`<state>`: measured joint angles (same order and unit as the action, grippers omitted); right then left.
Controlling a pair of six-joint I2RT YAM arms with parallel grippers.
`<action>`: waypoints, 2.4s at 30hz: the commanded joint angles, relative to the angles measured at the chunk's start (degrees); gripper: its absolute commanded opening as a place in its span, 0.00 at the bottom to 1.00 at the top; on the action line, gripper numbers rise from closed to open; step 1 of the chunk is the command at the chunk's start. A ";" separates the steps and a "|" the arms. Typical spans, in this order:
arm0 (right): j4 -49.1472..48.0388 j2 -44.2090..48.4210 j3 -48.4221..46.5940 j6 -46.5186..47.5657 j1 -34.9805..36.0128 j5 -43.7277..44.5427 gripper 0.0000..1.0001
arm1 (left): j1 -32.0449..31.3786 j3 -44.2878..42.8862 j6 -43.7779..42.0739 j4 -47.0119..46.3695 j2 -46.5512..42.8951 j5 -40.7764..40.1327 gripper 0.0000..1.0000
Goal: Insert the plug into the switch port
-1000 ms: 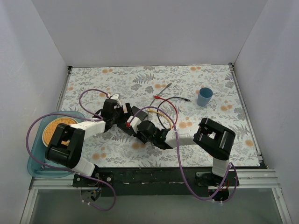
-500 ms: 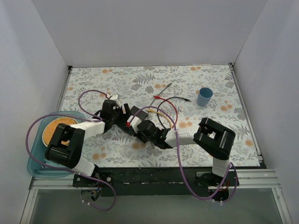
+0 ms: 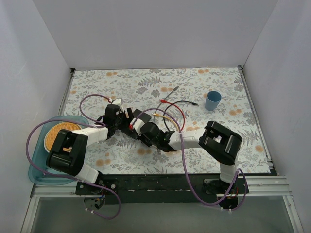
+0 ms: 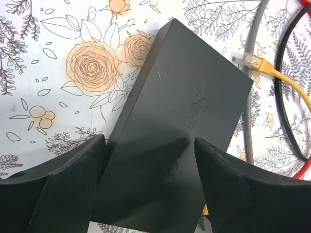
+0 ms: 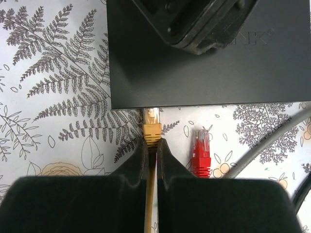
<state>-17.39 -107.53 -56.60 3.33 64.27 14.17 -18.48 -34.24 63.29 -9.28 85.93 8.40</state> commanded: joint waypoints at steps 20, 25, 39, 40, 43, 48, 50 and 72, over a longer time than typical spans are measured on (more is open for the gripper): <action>-17.51 -4.36 -12.31 3.17 -1.34 -10.75 0.01 | -6.83 2.34 7.11 11.83 -3.05 21.74 0.70; -16.98 -4.01 -11.87 2.91 -1.34 -11.80 0.01 | -6.92 2.60 7.46 11.83 -4.45 21.66 0.71; -16.10 1.35 -0.62 2.64 -1.25 -11.36 0.06 | -6.92 1.81 9.22 15.95 -7.26 9.45 0.96; -16.01 1.96 -0.10 2.64 -1.25 -11.10 0.07 | -6.92 1.63 9.31 16.13 -7.62 8.57 0.97; -14.78 3.37 1.93 2.56 -1.25 -10.49 0.13 | -6.92 0.93 9.84 17.62 -8.76 5.14 0.98; -12.68 6.18 5.09 3.61 -1.25 -8.91 0.43 | -6.83 -1.00 10.36 21.40 -10.69 -3.64 0.98; -11.97 7.85 5.79 4.31 -1.25 -7.85 0.54 | -6.75 -1.62 10.63 22.28 -10.96 -5.67 0.98; -2.05 14.45 7.91 4.31 -12.85 -17.50 0.65 | -5.87 -5.31 8.87 27.21 -13.51 -14.03 0.98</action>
<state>-22.17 -92.01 -46.50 7.62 52.58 4.10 -24.58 -37.63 73.32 16.64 75.05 -4.10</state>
